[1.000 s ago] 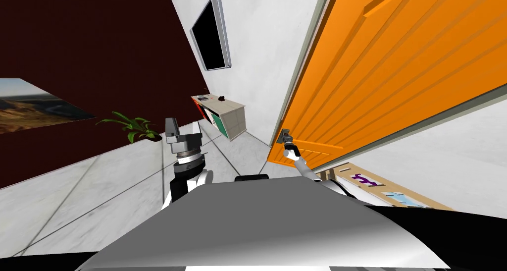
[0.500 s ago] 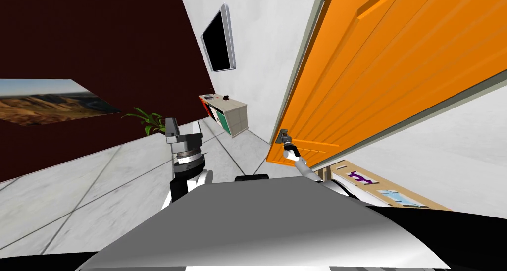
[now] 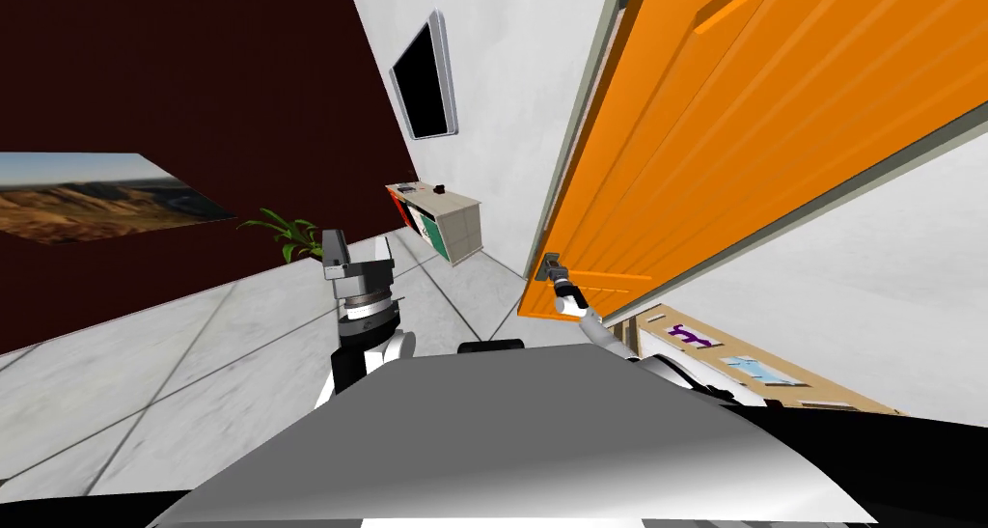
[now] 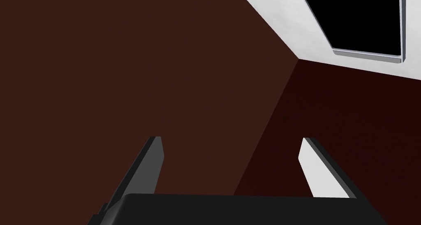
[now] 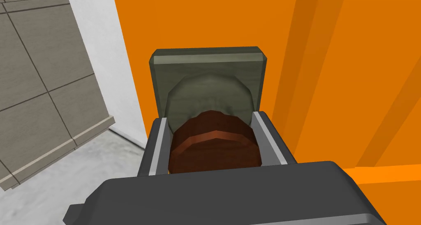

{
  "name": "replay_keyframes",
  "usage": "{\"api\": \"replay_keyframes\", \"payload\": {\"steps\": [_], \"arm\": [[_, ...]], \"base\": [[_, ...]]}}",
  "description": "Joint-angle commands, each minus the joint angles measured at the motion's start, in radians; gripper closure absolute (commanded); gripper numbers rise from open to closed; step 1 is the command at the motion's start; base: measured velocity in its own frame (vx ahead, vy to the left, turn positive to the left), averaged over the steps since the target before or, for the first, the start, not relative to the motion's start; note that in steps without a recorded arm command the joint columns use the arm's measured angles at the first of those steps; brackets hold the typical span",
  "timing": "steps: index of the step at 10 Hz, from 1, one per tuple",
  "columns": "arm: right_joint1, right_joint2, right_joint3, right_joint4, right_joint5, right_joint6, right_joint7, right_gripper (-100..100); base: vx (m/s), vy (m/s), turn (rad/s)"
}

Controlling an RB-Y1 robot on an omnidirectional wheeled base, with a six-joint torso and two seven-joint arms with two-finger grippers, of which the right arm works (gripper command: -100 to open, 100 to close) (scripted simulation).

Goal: Pull the door open

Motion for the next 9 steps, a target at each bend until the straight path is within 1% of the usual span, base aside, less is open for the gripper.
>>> {"api": "replay_keyframes", "payload": {"steps": [1, 6, 8, 9], "arm": [[0.033, -0.044, 0.035, -0.043, 0.007, -0.019, -0.037, 100], [0.132, -0.179, 0.175, -0.169, 0.034, -0.078, -0.166, 100], [0.164, -0.222, 0.219, -0.209, 0.042, -0.096, -0.207, 100], [0.175, -0.238, 0.235, -0.224, 0.045, -0.103, -0.222, 100]], "base": [[-0.045, 0.009, -0.100], [-0.052, -0.001, -0.109], [-0.043, -0.014, -0.104], [-0.033, -0.020, -0.075]]}}
